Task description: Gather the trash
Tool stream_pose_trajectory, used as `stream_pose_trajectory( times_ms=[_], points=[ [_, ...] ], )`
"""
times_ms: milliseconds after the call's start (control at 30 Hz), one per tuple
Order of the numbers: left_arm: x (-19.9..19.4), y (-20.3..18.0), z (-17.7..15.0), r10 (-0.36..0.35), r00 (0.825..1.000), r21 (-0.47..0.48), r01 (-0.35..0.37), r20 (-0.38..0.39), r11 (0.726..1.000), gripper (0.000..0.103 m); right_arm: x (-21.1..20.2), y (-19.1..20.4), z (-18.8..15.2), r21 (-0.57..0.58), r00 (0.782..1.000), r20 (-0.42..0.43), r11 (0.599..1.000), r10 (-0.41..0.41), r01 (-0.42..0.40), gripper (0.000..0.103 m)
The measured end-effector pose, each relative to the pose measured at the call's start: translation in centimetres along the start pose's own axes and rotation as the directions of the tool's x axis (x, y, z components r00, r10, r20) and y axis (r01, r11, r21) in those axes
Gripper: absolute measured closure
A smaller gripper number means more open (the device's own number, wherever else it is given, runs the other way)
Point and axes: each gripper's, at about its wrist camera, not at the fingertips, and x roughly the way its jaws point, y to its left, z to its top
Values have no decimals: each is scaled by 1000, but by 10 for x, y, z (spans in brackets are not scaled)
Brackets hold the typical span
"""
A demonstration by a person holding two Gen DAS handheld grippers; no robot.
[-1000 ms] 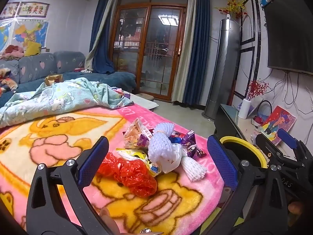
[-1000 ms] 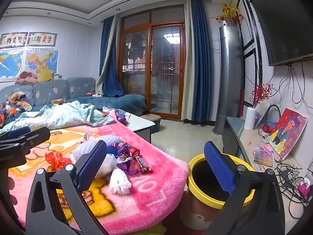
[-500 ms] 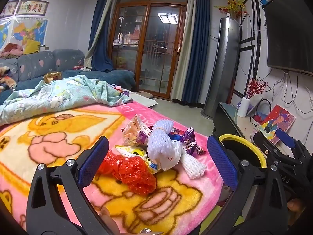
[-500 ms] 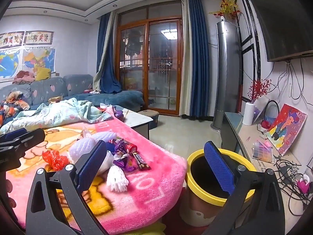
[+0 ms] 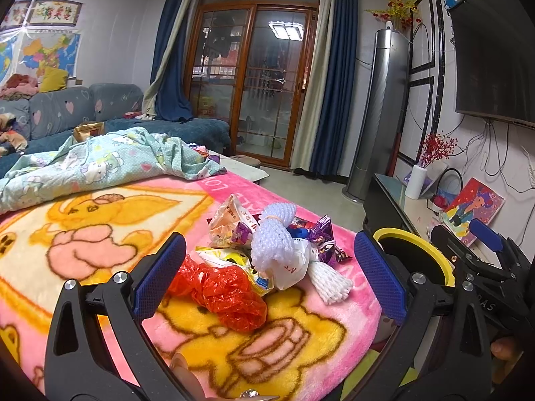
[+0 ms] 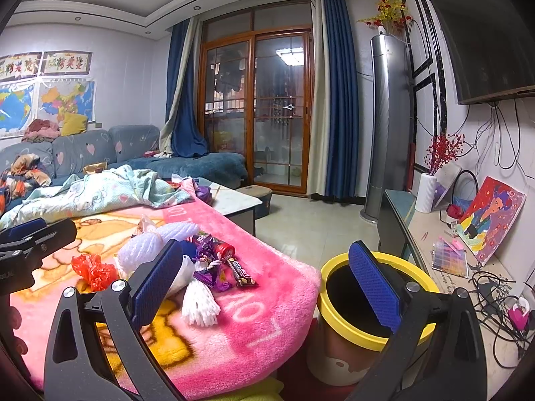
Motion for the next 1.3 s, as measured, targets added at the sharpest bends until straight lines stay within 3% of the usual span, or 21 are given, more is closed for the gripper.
stream_pose_trajectory(
  times_ms=[800,1133,1300],
  points=[
    [9,3,-18,14,1000,-10,-14,-23,1000,10,5,5,-7,-5,999,-16,1000,27,-27,6],
    [20,38,-14,71,992,-110,-82,-100,991,10,17,20,-2,-32,990,-74,992,118,-120,6],
    [25,60,-17,102,987,-151,-121,-127,981,10,31,38,0,-42,975,-126,981,184,-190,6]
  ],
)
